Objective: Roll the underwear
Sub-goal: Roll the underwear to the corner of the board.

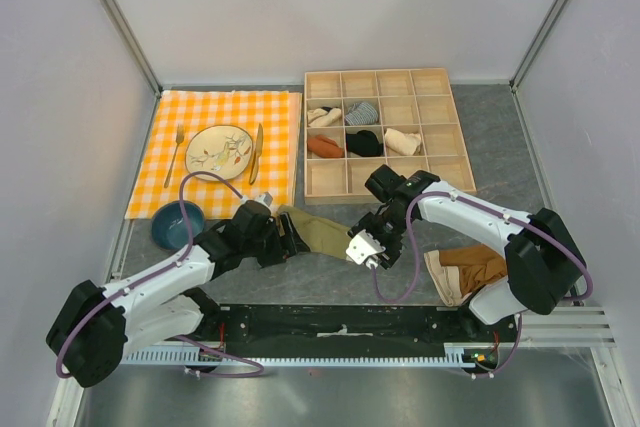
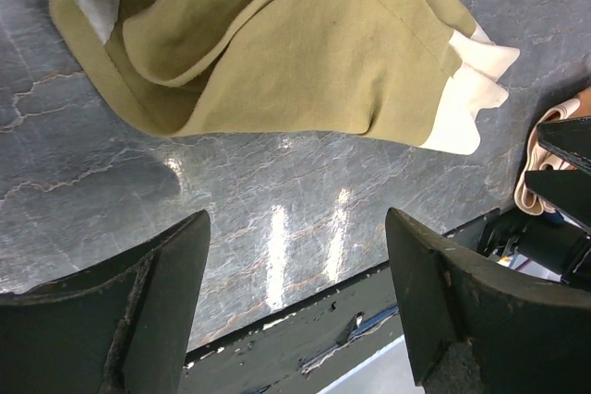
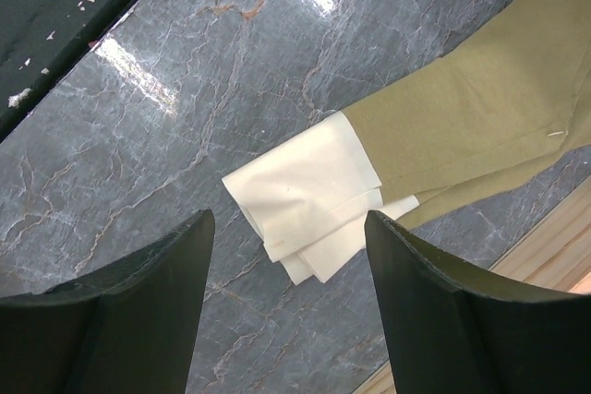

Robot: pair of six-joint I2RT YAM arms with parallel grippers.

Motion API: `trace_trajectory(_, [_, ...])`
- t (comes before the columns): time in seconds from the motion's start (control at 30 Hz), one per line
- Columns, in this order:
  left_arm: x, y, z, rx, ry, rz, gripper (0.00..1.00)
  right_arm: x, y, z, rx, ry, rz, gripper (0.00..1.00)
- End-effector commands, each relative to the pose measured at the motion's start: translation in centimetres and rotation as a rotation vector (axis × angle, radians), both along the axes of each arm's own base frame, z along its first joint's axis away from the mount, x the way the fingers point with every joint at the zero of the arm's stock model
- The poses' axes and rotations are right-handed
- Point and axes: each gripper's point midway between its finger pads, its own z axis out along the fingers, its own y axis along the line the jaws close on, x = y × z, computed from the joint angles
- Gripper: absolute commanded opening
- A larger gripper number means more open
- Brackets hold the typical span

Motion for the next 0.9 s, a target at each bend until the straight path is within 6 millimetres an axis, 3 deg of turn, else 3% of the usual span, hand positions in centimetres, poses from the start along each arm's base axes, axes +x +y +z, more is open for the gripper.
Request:
trace_trajectory(0.0, [0.7,-0.5,0.4,-0.035,-0.034,0.007,0.83,-0.2,0.7,0.8,0.044,-0.005,0.011,0.74])
trace_trajectory(0.33, [0.5,-0.3,-0.4,-0.041,0.003,0.052,0.83,0.1,0.7,0.7,0.048,-0.034,0.036,0.74])
trace_trajectory(0.63, [1.7,-0.6,-0.1,-0.08,-0.014,0.13,0.83,1.0,1.3,0.6,0.052,-0.054,0.033,0.74])
trace_trajectory(0.87, [2.5,0.4,-1.5,-0.004,0.044,0.236,0.79,1.0,1.7,0.5,0.063,-0.041,0.035,0.74])
